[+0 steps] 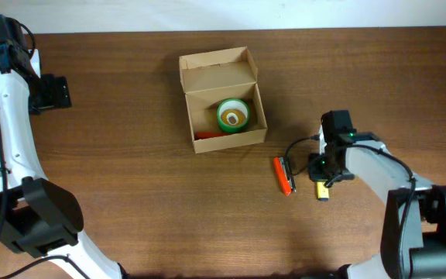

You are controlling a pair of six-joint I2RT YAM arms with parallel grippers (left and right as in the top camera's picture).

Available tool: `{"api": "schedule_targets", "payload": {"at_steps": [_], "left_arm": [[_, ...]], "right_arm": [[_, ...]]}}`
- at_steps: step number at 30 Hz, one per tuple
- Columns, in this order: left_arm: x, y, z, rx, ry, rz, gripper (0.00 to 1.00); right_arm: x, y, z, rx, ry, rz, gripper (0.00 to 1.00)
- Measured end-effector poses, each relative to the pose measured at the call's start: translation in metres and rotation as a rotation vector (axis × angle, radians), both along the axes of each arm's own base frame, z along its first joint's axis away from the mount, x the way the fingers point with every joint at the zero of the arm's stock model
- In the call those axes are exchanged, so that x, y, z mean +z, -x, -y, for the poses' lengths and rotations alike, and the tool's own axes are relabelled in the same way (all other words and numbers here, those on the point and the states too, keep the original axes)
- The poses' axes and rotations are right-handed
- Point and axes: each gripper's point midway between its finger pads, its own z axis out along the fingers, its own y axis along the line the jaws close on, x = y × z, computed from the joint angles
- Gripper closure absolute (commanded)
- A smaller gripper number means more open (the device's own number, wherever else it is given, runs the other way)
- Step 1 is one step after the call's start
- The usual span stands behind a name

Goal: Pack container
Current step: 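Move the right gripper to the yellow highlighter and grasp it, then carry the yellow highlighter into the box and release it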

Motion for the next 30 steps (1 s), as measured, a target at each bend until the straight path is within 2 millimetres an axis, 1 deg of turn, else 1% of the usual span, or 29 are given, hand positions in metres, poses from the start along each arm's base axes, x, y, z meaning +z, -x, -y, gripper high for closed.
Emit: {"api": "schedule_targets", "payload": {"at_steps": [1,2,4,6,9,10,11,12,13,15,16,17,19,21,23,25,27,30], "left_arm": [[0.000,0.000,0.000,0.000,-0.002,0.001,0.00],[0.000,0.000,0.000,0.000,-0.002,0.001,0.00],[0.000,0.000,0.000,0.000,-0.002,0.001,0.00],[0.000,0.000,0.000,0.000,-0.002,0.001,0.00],[0.000,0.000,0.000,0.000,-0.002,0.001,0.00],[0.000,0.000,0.000,0.000,-0.001,0.001,0.00],[0.000,0.000,0.000,0.000,-0.001,0.001,0.00],[0.000,0.000,0.000,0.000,-0.002,0.001,0.00],[0.000,0.000,0.000,0.000,-0.001,0.001,0.00],[0.000,0.000,0.000,0.000,-0.001,0.001,0.00],[0.000,0.000,0.000,0.000,-0.001,0.001,0.00],[0.000,0.000,0.000,0.000,-0.001,0.001,0.00],[0.000,0.000,0.000,0.000,-0.002,0.001,0.00],[0.000,0.000,0.000,0.000,-0.001,0.001,0.00],[0.000,0.000,0.000,0.000,-0.001,0.001,0.00],[0.000,0.000,0.000,0.000,-0.001,0.001,0.00],[0.000,0.000,0.000,0.000,-0.001,0.001,0.00],[0.000,0.000,0.000,0.000,-0.001,0.001,0.00]], "right_arm": [[0.008,-0.003,0.000,0.000,0.001,-0.018,0.96],[0.020,-0.016,-0.001,-0.001,0.001,0.002,0.96],[0.061,-0.054,-0.002,0.000,-0.002,0.097,0.96],[0.101,-0.084,-0.004,0.006,-0.006,0.194,0.96],[0.147,-0.111,-0.005,0.019,-0.006,0.299,0.96],[0.161,-0.119,-0.007,0.029,-0.006,0.339,0.96],[0.171,-0.125,-0.009,0.036,-0.006,0.368,0.96],[0.185,-0.134,-0.016,0.054,-0.008,0.413,0.96],[0.194,-0.141,-0.026,0.086,-0.009,0.453,0.96],[0.202,-0.148,-0.049,0.157,-0.012,0.498,0.96],[0.205,-0.149,-0.067,0.210,-0.015,0.514,0.97],[0.204,-0.147,-0.079,0.243,-0.017,0.513,0.97],[0.196,-0.144,-0.106,0.347,-0.009,0.494,0.96],[0.180,-0.140,-0.135,0.490,0.008,0.457,0.96],[0.166,-0.128,-0.170,0.694,0.018,0.422,0.96],[0.164,-0.110,-0.206,0.953,0.026,0.424,0.96],[0.164,-0.096,-0.231,1.157,0.042,0.431,0.96],[0.165,-0.085,-0.248,1.344,0.053,0.444,0.96]]}}
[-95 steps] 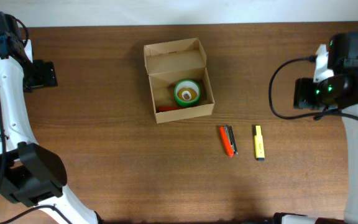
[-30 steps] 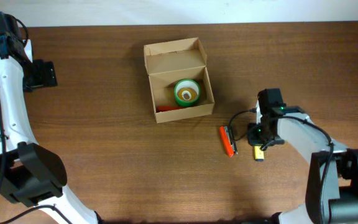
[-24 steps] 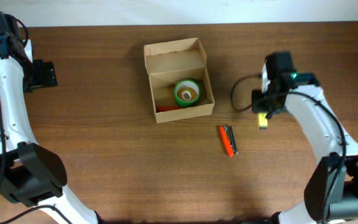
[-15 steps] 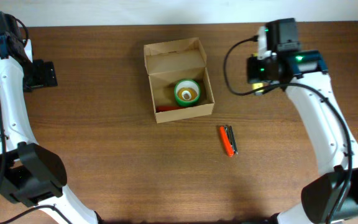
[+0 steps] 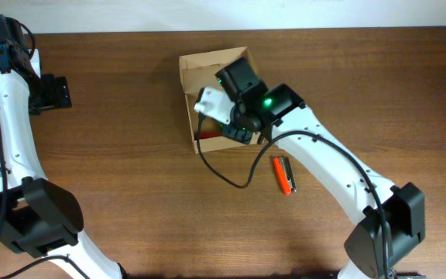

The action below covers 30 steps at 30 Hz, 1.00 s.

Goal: Pack container
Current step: 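Carry the yellow highlighter into the box and release it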

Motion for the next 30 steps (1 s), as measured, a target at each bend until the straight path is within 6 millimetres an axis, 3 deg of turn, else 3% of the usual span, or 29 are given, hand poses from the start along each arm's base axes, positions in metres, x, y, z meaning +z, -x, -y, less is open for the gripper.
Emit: {"api": "schedule_targets", "payload": {"at_steps": [4,7,9,14,18,23,30], "left_arm": [[0.000,0.000,0.000,0.000,0.000,0.000,0.00],[0.000,0.000,0.000,0.000,0.000,0.000,0.00],[0.000,0.000,0.000,0.000,0.000,0.000,0.00],[0.000,0.000,0.000,0.000,0.000,0.000,0.00],[0.000,0.000,0.000,0.000,0.000,0.000,0.00],[0.000,0.000,0.000,0.000,0.000,0.000,0.00],[0.000,0.000,0.000,0.000,0.000,0.000,0.00]], "right_arm": [[0.005,-0.004,-0.010,0.148,0.019,0.067,0.96],[0.011,-0.022,-0.021,0.164,-0.001,0.146,0.97],[-0.001,-0.032,-0.024,0.154,0.014,0.153,0.96],[-0.056,-0.045,-0.018,0.136,0.082,0.074,0.97],[-0.061,-0.054,-0.005,0.105,0.089,0.066,0.96],[-0.085,-0.043,-0.002,0.121,0.104,-0.023,0.96],[-0.097,-0.026,-0.006,0.153,0.076,-0.116,0.97]]}}
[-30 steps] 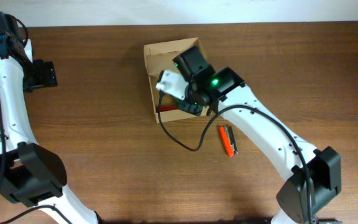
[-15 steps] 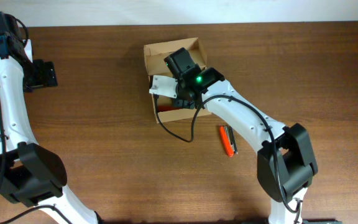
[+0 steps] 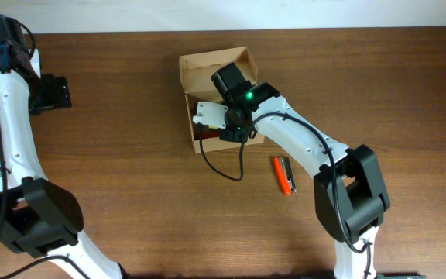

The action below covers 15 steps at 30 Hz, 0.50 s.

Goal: Pack container
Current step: 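Carry the yellow highlighter into the box and release it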

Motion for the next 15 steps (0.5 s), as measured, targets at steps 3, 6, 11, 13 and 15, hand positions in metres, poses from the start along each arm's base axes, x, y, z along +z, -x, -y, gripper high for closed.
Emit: {"api": "schedule_targets", "payload": {"at_steps": [3,6,11,13,15], "left_arm": [[0.000,0.000,0.000,0.000,0.000,0.000,0.00],[0.000,0.000,0.000,0.000,0.000,0.000,0.00],[0.000,0.000,0.000,0.000,0.000,0.000,0.00],[0.000,0.000,0.000,0.000,0.000,0.000,0.00],[0.000,0.000,0.000,0.000,0.000,0.000,0.00]], "right_arm": [[-0.007,0.003,-0.002,0.005,-0.004,-0.024,0.72],[-0.007,0.003,-0.002,0.000,-0.008,-0.027,0.65],[-0.001,-0.008,-0.008,-0.069,-0.050,0.002,0.55],[0.009,-0.016,-0.011,-0.122,-0.071,0.018,0.55],[0.029,-0.033,-0.014,-0.213,-0.102,0.061,0.52]]}}
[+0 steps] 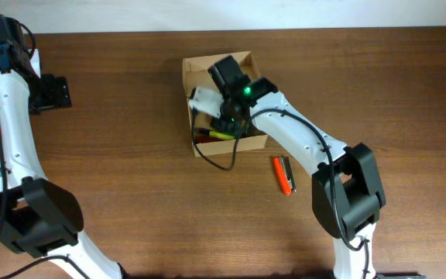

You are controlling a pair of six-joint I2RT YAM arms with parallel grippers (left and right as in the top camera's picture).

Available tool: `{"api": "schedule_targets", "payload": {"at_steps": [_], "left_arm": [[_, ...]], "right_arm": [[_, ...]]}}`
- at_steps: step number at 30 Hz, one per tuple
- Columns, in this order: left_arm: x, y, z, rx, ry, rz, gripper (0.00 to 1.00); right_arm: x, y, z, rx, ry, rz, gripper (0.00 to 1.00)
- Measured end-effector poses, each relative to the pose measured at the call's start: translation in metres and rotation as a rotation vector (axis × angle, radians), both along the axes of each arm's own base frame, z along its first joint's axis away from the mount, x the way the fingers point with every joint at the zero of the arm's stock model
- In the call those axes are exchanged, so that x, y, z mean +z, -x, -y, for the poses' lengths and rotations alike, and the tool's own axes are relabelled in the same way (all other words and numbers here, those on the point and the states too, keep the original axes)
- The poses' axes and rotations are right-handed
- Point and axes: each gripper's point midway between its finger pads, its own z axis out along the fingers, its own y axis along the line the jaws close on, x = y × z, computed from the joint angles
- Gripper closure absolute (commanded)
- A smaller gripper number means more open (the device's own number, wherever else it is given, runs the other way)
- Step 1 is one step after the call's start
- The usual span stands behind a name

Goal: Pack container
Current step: 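Carry the yellow highlighter into the box and release it, then move the right gripper to the orange-red marker and grasp it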

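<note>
The cardboard box (187, 77) stands open at the table's back middle. My right gripper (224, 122) reaches down inside it, the arm covering most of the interior. A yellow marker (220, 135) lies flat along the box's front wall beside a red item (203, 138), just clear of the fingers, so the gripper appears open and empty. An orange and black tool (283, 174) lies on the table to the right front of the box. My left gripper (54, 91) rests at the far left, too small to read.
The box's lid flap (215, 60) stands up at its back. The right arm's cable (221, 164) loops over the box's front wall onto the table. The table's back edge (324, 29) runs close behind the box.
The right gripper has shifted slightly toward the back of the box. The yellow marker now shows lying at the box's front wall, let go. The left arm is unchanged.
At first the right gripper was at the table's right, on the yellow marker beside the orange tool, and a green roll showed in the box. Then the arm was over the box, then lower inside it. Now the marker lies in the box.
</note>
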Motion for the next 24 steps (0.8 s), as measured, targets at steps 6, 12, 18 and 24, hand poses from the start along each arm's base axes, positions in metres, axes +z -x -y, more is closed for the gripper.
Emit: {"api": "schedule_targets", "payload": {"at_steps": [6,12,18,24], "left_arm": [[0.000,0.000,0.000,0.000,0.000,-0.001,0.00],[0.000,0.000,0.000,0.000,0.000,0.000,0.00],[0.000,0.001,0.000,0.000,0.001,-0.002,0.00],[0.000,0.000,0.000,0.000,0.001,-0.002,0.00]], "right_arm": [[0.117,-0.041,0.018,-0.448,-0.145,0.143,0.52],[0.158,-0.020,0.167,-1.008,-0.198,0.034,0.57],[0.127,0.037,0.271,-1.302,-0.127,-0.060,0.57],[0.027,0.114,0.242,-1.233,-0.091,-0.272,0.36]]}}
